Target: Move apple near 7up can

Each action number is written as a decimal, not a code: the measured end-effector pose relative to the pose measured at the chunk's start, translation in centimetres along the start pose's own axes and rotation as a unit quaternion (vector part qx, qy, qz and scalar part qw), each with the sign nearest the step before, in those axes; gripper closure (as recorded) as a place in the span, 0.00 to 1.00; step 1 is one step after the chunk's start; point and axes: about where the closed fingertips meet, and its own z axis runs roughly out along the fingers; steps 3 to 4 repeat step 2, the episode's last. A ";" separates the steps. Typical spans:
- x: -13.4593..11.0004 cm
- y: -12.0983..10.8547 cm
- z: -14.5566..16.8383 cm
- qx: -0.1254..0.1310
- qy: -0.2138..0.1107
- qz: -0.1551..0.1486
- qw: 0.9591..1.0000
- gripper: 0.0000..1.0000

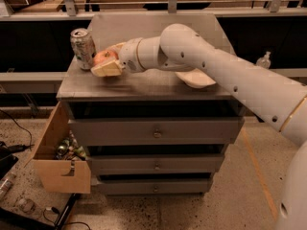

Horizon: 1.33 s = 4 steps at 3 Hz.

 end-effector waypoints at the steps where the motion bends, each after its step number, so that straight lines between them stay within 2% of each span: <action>1: 0.0 0.1 0.2 -0.002 0.000 0.000 1.000 0.00; 4: 0.0 0.1 0.2 -0.002 0.000 0.000 1.000 0.00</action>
Offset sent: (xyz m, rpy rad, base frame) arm -0.0007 0.0019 -0.0004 0.0001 0.0008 0.0031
